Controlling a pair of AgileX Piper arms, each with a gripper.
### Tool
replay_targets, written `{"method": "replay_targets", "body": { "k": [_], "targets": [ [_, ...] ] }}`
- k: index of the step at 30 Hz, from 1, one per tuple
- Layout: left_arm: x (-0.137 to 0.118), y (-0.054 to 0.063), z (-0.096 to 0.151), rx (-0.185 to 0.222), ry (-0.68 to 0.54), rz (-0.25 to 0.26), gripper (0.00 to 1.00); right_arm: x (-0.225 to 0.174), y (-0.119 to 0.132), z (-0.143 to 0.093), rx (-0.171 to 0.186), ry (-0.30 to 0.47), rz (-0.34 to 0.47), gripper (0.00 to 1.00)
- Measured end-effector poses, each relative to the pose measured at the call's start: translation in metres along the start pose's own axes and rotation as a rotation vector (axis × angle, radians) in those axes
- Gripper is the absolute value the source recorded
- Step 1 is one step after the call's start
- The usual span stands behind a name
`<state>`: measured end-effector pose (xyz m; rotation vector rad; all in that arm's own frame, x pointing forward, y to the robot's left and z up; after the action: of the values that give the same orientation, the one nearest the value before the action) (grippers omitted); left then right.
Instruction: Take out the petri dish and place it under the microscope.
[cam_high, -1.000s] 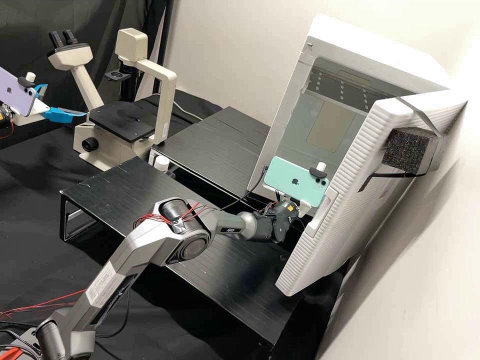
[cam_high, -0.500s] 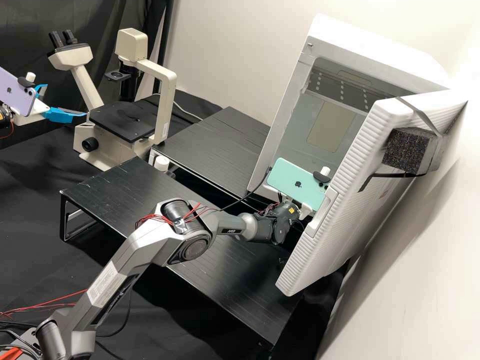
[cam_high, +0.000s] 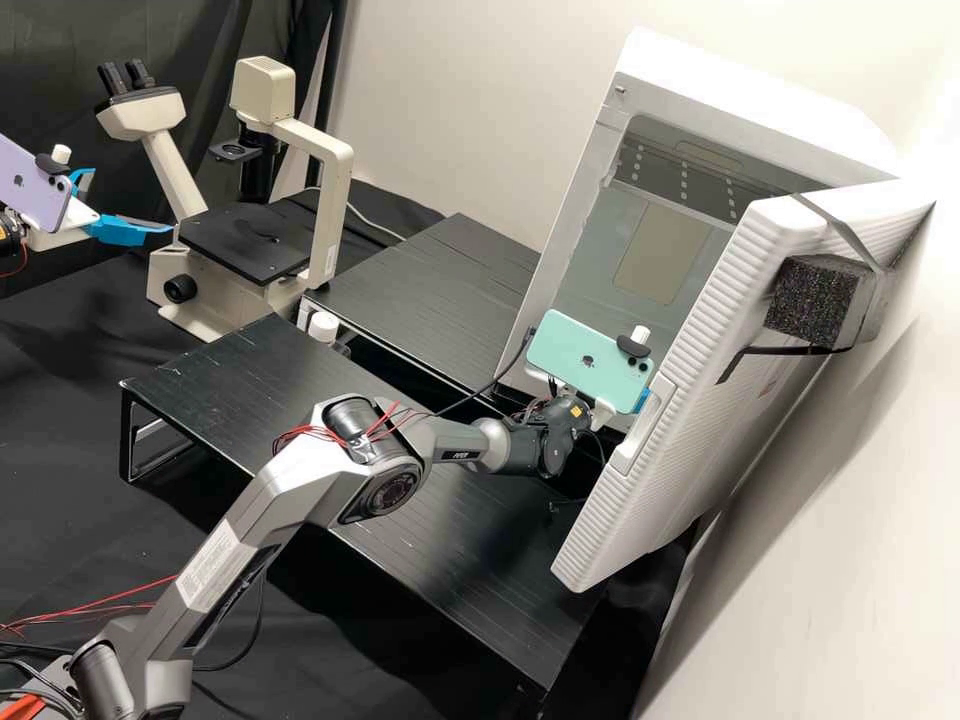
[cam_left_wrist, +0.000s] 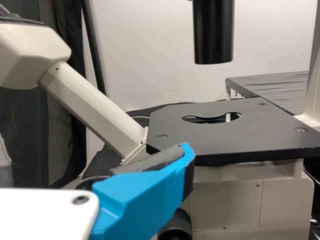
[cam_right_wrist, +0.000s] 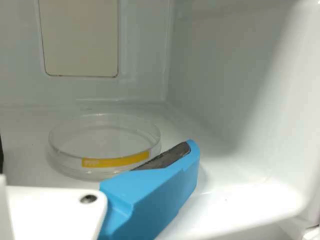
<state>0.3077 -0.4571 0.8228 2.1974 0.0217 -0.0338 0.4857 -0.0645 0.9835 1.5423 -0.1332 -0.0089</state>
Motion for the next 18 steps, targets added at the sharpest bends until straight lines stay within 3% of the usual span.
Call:
{"method": "replay_targets", "body": {
  "k": [18],
  "targets": [
    [0.0000, 0.0000, 0.0000, 0.000, 0.000, 0.000, 1.00, 0.0055, 0.0015, 0.0037, -0.003, -0.030, 0.001, 1.00]
  ]
}}
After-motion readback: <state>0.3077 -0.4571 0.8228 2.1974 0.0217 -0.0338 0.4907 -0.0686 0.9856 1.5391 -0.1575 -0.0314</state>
